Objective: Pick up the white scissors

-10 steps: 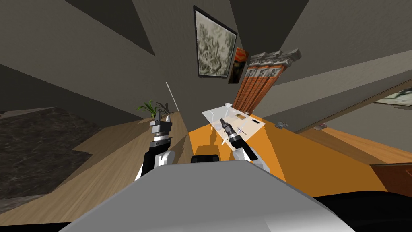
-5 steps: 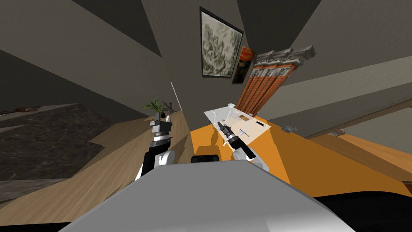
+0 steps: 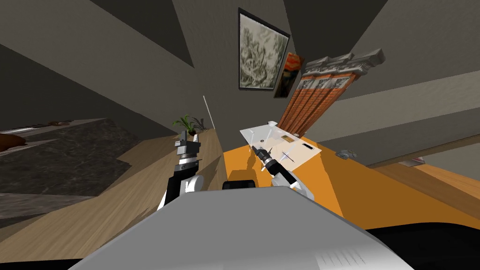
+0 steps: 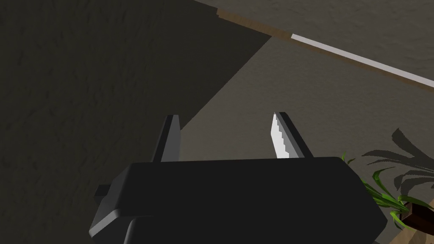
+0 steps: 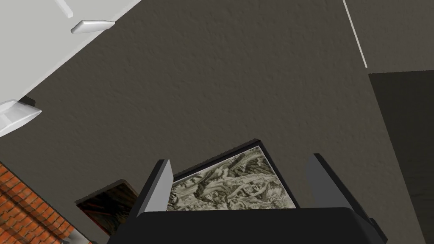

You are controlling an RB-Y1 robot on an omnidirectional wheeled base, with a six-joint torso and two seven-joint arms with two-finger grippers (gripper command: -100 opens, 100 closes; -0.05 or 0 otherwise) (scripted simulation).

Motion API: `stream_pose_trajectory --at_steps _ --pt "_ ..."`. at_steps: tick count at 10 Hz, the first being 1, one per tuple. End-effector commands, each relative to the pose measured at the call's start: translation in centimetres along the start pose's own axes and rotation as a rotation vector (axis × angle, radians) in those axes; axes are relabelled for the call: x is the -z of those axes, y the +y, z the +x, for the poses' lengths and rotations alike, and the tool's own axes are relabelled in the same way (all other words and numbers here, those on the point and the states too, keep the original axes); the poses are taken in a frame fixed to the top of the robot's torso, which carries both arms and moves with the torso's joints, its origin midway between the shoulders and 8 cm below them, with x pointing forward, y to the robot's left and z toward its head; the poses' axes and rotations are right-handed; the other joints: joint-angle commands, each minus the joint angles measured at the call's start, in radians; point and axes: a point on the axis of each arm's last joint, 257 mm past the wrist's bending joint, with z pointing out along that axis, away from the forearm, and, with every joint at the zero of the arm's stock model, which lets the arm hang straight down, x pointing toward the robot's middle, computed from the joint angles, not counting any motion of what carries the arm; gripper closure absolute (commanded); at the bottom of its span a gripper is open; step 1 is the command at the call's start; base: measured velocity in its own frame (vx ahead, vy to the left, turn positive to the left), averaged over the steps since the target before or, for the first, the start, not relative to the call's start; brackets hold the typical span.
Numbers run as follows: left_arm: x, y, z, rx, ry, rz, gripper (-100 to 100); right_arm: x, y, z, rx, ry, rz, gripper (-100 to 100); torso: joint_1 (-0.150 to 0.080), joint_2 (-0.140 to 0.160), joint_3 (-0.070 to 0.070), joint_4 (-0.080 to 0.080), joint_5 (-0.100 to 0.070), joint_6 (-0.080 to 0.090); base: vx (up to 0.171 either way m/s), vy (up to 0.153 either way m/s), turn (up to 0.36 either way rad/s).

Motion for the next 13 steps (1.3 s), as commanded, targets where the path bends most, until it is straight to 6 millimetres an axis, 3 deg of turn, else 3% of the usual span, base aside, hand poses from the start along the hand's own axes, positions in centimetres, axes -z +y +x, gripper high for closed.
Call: stream_pose_trajectory --at_steps 1,2,3,5,6,8,9,11,12,13 --pt "0.0 0.0 0.0 0.0 0.0 0.0 0 0.1 -0.4 1.2 0.054 0.048 0.014 -100 0.0 0.0 0.0 0.0 0.0 0.0 0.011 -0.01 0.103" --pt "0.0 0.0 0.0 0.0 0.0 0.0 0 0.1 -0.4 1.2 0.068 0.048 0.014 -100 0.0 0.0 0.0 0.0 0.0 0.001 0.007 -0.006 -0.023" --pt "0.0 0.0 0.0 0.0 0.0 0.0 0 0.5 -1.0 3.2 0.114 0.119 0.022 -100 0.0 0.0 0.0 0.0 0.0 0.001 0.012 -0.003 0.158" --pt "0.0 0.0 0.0 0.0 0.0 0.0 0 0.5 -1.2 3.5 0.155 0.134 0.028 -100 0.0 0.0 0.0 0.0 0.0 0.001 0.013 -0.007 0.061" --pt "0.0 0.0 0.0 0.0 0.0 0.0 0 1.1 -2.0 5.6 0.2 0.209 0.035 -100 0.0 0.0 0.0 0.0 0.0 0.001 0.023 -0.004 0.169" --pt "0.0 0.0 0.0 0.0 0.0 0.0 0 1.2 -2.2 5.9 0.244 0.223 0.038 -100 0.0 -0.001 -0.001 0.0 0.0 0.001 0.016 -0.007 0.053" --pt "0.0 0.0 0.0 0.0 0.0 0.0 0 2.0 -3.2 8.0 0.293 0.304 0.045 -100 0.0 0.0 0.0 0.0 0.0 0.001 0.018 -0.007 0.153" --pt "0.0 0.0 0.0 0.0 0.0 0.0 0 2.1 -3.3 8.2 0.334 0.315 0.044 -100 0.0 -0.001 -0.001 0.0 0.0 0.001 0.02 -0.009 0.056" --pt "0.0 0.0 0.0 0.0 0.0 0.0 0 3.0 -4.3 10.1 0.387 0.391 0.046 -100 0.0 -0.001 0.0 0.0 0.0 0.001 0.028 -0.006 0.152" --pt "0.0 0.0 0.0 0.0 0.0 0.0 0 3.2 -4.6 10.5 0.415 0.408 0.049 -100 0.0 -0.001 -0.001 0.0 0.0 0.0 0.032 -0.012 0.105"
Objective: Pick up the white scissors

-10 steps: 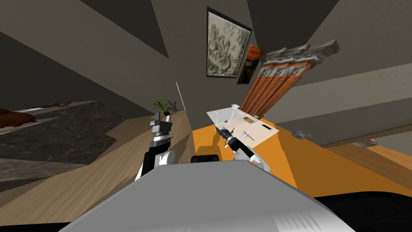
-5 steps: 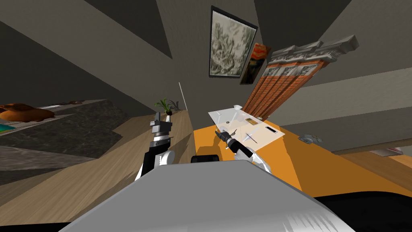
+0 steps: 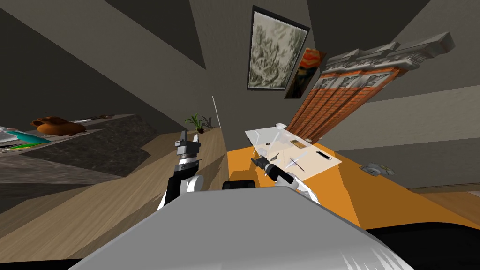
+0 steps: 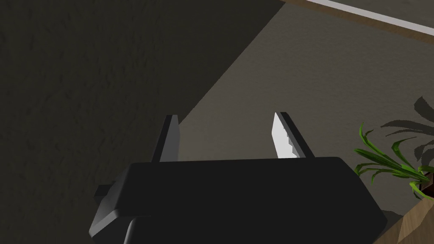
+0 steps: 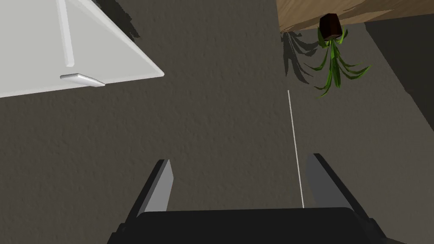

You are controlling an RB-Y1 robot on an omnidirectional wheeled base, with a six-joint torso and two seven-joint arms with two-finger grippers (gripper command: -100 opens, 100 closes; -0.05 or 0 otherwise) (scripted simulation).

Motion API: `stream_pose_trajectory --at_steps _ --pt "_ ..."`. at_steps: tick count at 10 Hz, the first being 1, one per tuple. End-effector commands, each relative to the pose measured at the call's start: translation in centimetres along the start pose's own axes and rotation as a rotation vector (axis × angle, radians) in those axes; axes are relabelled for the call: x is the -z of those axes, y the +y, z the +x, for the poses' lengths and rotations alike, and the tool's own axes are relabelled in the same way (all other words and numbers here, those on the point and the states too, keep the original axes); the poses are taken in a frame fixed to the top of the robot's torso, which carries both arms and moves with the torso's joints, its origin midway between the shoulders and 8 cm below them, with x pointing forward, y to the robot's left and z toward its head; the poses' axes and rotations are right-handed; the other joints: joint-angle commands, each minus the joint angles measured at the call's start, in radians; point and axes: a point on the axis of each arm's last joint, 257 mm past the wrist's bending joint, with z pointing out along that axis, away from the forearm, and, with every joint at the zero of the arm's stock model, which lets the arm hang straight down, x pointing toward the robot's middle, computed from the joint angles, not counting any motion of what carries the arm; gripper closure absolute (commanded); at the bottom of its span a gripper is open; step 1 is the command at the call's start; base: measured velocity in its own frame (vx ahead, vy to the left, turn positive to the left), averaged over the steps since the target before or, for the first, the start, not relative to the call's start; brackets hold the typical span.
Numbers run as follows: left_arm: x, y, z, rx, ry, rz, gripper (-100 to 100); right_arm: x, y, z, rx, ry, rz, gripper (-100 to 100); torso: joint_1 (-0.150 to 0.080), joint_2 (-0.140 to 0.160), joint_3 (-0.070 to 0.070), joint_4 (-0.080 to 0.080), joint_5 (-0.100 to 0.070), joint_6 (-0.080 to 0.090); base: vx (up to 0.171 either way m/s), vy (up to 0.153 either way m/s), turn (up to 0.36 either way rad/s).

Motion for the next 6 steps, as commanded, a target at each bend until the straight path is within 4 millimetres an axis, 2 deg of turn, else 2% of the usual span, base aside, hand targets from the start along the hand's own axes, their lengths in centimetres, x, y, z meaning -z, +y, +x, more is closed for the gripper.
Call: stream_pose_trajectory --at_steps 1,2,4,5,6 --pt "0.0 0.0 0.0 0.0 0.0 0.0 0 -0.2 -0.1 0.6 0.034 0.02 0.002 -100 0.0 0.0 0.0 0.0 0.0 0.0 0.016 -0.005 0.006" --pt "0.0 0.0 0.0 0.0 0.0 0.0 0 0.1 -0.4 3.0 0.093 0.097 -0.001 -100 0.0 0.001 0.0 0.0 0.0 0.0 0.029 -0.002 0.16" --pt "0.0 0.0 0.0 0.0 0.0 0.0 0 0.2 -0.6 3.4 0.126 0.113 0.001 -100 0.0 0.0 0.0 0.0 0.0 0.0 0.029 -0.01 0.055" --pt "0.0 0.0 0.0 0.0 0.0 0.0 0 0.7 -1.1 5.9 0.189 0.194 -0.003 -100 0.0 0.0 0.0 0.0 0.0 0.0 0.032 -0.01 0.122" --pt "0.0 0.0 0.0 0.0 0.0 0.0 0 0.8 -1.2 6.2 0.213 0.206 -0.003 -100 0.0 0.0 0.0 0.0 0.0 0.0 0.039 -0.012 0.105"
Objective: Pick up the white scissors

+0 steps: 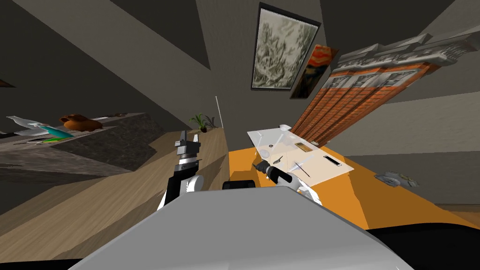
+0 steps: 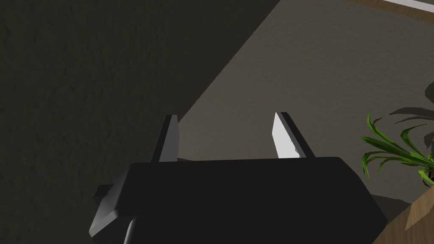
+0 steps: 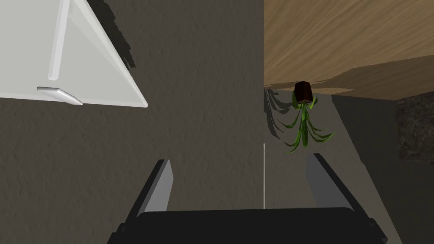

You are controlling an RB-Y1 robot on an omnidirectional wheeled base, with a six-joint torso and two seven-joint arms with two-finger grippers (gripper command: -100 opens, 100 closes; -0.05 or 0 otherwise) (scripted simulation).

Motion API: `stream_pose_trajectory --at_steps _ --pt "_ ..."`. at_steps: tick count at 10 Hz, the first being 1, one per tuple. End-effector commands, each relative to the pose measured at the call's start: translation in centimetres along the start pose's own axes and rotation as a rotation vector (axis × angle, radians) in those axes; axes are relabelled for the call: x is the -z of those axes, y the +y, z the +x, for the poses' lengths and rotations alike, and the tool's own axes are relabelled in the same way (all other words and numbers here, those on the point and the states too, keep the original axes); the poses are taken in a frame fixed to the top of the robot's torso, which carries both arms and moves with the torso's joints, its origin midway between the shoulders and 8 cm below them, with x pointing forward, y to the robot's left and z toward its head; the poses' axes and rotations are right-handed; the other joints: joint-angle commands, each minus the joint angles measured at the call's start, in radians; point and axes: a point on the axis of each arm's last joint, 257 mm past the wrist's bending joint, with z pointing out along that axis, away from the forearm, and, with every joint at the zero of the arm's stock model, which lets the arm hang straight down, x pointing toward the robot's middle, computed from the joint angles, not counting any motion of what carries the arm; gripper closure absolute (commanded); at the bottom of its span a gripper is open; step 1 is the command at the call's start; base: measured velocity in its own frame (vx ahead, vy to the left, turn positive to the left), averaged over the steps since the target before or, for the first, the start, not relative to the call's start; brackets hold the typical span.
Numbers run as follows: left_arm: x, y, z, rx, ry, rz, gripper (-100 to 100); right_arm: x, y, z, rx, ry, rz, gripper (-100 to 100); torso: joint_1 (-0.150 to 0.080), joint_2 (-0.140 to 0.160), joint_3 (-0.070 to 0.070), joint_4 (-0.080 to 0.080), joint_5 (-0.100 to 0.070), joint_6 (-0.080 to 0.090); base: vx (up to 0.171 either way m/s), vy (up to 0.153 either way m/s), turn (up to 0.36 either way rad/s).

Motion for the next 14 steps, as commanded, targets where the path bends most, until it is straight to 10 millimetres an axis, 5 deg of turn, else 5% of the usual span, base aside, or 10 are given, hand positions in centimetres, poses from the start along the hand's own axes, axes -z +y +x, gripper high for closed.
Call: stream_pose_trajectory --at_steps 1,4,6,9,14 --pt "0.0 0.0 0.0 0.0 0.0 0.0 0 0.1 0.2 0.8 0.028 0.02 0.0 -100 0.0 0.0 0.0 0.0 0.0 0.0 0.022 -0.006 0.014" --pt "0.0 0.0 0.0 0.0 0.0 0.0 0 0.8 -0.3 6.1 0.168 0.183 -0.017 -100 0.0 0.0 0.0 0.0 0.0 0.0 0.047 -0.012 0.136" --pt "0.0 0.0 0.0 0.0 0.0 0.0 0 0.9 -0.4 6.7 0.208 0.204 -0.02 -100 -0.001 -0.001 0.0 0.0 0.0 0.0 0.038 -0.018 0.032" --pt "0.0 0.0 0.0 0.0 0.0 0.0 0 2.6 -1.5 12.0 0.346 0.374 -0.045 -100 0.0 -0.001 -0.001 0.0 0.0 0.0 0.054 -0.016 0.132" --pt "0.0 0.0 0.0 0.0 0.0 0.0 0 5.3 -3.2 17.3 0.532 0.556 -0.09 -100 0.0 -0.003 -0.001 -0.001 0.0 0.0 0.065 -0.022 0.094"
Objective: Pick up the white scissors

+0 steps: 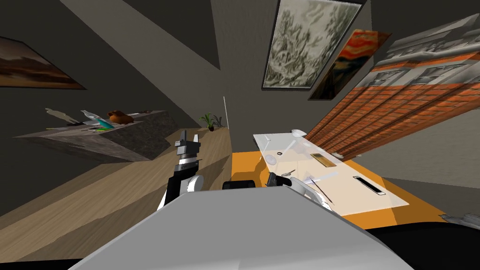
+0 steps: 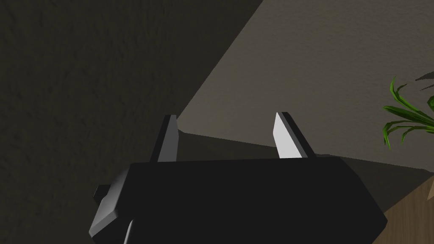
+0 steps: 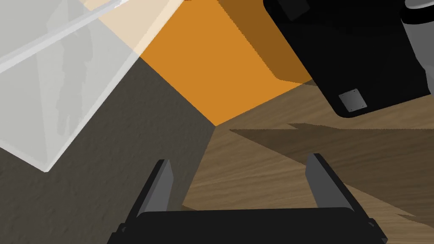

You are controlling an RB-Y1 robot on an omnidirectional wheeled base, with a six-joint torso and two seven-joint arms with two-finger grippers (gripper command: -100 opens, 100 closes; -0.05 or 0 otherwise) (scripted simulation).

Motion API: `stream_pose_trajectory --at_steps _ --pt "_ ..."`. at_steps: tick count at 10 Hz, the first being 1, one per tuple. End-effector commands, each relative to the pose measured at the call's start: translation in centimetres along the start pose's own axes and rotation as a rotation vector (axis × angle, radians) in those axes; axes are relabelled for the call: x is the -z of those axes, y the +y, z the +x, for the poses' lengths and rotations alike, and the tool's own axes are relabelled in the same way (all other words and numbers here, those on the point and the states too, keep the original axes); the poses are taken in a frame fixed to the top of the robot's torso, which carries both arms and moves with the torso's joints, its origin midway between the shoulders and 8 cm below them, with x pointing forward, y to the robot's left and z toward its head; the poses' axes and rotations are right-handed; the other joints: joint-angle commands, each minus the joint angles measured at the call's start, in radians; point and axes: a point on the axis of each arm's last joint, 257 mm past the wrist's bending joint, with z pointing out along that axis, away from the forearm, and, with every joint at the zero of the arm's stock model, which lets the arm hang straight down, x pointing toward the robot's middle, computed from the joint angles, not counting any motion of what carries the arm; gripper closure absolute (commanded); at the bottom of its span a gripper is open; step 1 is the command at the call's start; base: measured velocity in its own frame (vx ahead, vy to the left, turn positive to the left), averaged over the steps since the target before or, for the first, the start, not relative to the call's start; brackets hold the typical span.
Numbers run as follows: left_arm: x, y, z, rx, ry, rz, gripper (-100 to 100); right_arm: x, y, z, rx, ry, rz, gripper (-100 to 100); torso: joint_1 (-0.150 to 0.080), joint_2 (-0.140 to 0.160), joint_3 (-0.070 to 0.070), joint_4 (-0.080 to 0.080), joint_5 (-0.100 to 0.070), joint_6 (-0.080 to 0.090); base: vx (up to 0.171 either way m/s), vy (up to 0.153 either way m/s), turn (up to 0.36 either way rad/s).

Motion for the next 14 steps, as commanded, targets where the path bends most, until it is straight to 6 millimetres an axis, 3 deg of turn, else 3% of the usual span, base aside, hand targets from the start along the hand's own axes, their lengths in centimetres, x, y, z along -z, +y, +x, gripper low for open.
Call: stream_pose_trajectory --at_steps 1,2,5,6,7,8,9,10,12,13,14 --pt "0.0 0.0 0.0 0.0 0.0 0.0 0 0.1 0.3 3.2 0.074 0.088 -0.024 -100 0.0 0.0 0.0 0.0 0.0 0.0 0.073 -0.026 0.104" --pt "0.0 0.0 0.0 0.0 0.0 0.0 0 0.2 0.4 3.6 0.099 0.103 -0.03 -100 -0.001 0.0 0.0 0.0 0.0 0.0 0.062 -0.029 0.066" --pt "0.0 0.0 0.0 0.0 0.0 0.0 0 0.8 0.8 8.5 0.225 0.236 -0.072 -100 0.0 0.001 0.0 0.0 0.0 0.0 0.065 -0.025 0.103" --pt "0.0 0.0 0.0 0.0 0.0 0.0 0 0.9 0.9 8.9 0.234 0.251 -0.078 -100 0.0 0.0 0.0 0.0 0.0 0.0 0.06 -0.017 0.006" --pt "0.0 0.0 0.0 0.0 0.0 0.0 0 1.4 0.9 11.2 0.292 0.313 -0.1 -100 0.0 0.001 0.0 0.0 0.0 0.0 0.061 -0.032 0.114" --pt "0.0 0.0 0.0 0.0 0.0 0.0 0 1.4 1.0 11.4 0.293 0.319 -0.102 -100 -0.001 0.0 0.0 0.0 0.0 0.0 0.058 -0.032 0.057" --pt "0.0 0.0 0.0 0.0 0.0 0.0 0 2.1 0.9 13.6 0.348 0.382 -0.126 -100 0.0 0.001 0.0 0.0 0.0 0.0 0.065 -0.023 0.07" --pt "0.0 0.0 0.0 0.0 0.0 0.0 0 2.1 0.9 13.6 0.348 0.382 -0.126 -100 0.0 0.001 0.0 0.0 0.0 0.0 0.054 -0.021 0.046" --pt "0.0 0.0 0.0 0.0 0.0 0.0 0 3.6 0.7 17.5 0.441 0.492 -0.17 -100 0.0 0.0 0.0 0.0 0.0 0.0 0.071 -0.03 0.105" --pt "0.0 0.0 0.0 0.0 0.0 0.0 0 3.6 0.7 17.5 0.441 0.492 -0.17 -100 -0.001 0.0 0.0 0.0 0.0 0.0 0.072 -0.034 0.034" --pt "0.0 0.0 0.0 0.0 0.0 0.0 0 4.3 0.5 19.1 0.479 0.538 -0.188 -100 0.0 0.0 0.0 0.0 0.0 0.0 0.062 -0.032 0.053"
